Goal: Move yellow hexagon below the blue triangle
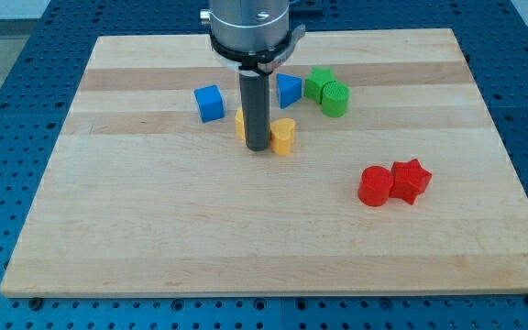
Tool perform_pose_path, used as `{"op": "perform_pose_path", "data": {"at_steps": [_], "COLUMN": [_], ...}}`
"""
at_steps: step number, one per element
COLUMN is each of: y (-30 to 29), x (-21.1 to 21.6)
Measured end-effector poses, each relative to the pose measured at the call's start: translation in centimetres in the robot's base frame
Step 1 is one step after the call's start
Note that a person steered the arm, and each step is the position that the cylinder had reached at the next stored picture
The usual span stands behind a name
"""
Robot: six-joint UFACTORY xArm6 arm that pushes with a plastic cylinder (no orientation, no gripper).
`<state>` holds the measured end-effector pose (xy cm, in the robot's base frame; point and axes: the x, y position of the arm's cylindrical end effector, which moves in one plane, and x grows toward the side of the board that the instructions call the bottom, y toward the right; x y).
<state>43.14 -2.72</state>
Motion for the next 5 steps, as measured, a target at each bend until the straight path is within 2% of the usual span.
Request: {"op": "perform_pose_path", "data": {"at_steps": [2, 5], "y": [-4.2, -1.4], "x": [1.1, -0.7]}}
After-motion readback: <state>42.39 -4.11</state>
